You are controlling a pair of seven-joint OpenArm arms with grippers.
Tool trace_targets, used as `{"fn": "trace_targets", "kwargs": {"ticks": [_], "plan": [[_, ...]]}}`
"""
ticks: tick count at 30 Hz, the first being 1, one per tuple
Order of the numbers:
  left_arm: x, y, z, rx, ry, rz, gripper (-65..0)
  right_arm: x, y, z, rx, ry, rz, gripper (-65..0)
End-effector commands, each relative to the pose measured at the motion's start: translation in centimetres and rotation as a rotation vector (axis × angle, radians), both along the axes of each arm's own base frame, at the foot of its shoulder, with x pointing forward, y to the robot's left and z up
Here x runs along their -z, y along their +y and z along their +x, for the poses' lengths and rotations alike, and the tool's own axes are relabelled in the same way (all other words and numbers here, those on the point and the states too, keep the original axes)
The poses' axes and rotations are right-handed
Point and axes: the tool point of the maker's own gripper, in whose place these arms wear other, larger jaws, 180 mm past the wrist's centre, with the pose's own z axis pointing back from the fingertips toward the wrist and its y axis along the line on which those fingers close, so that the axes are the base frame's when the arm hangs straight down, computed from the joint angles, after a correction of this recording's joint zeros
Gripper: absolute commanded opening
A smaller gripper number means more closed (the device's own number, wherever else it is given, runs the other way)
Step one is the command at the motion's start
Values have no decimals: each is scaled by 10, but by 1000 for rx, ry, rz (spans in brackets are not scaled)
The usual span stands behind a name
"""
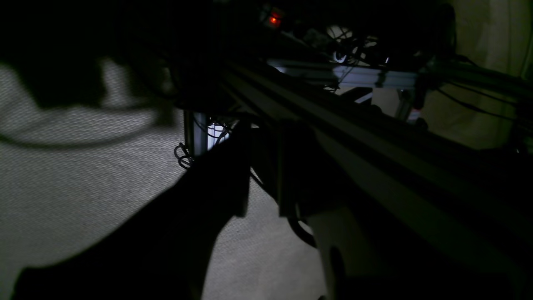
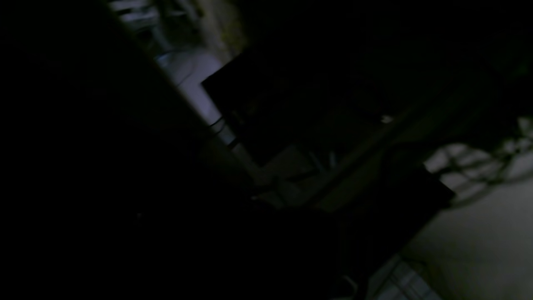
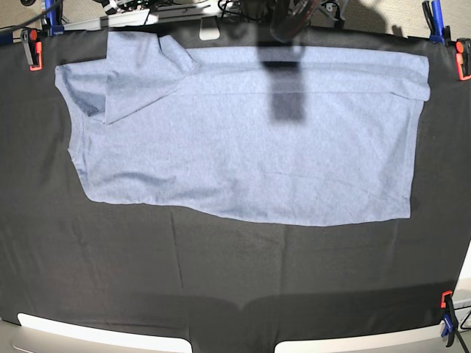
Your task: Layout the t-shirt on the table in an organized manner, then fold the t-shirt properly
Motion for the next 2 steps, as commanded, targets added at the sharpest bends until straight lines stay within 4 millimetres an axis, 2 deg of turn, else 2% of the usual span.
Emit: {"fn": "trace_targets", "kwargs": {"ticks": [1,2], "plan": [[-1,1,-1,-4,-4,-2,-550,-1,-2,1,3,0,8,-650],[-1,1,-1,-4,-5,-2,-550,-1,-2,1,3,0,8,-650]]}}
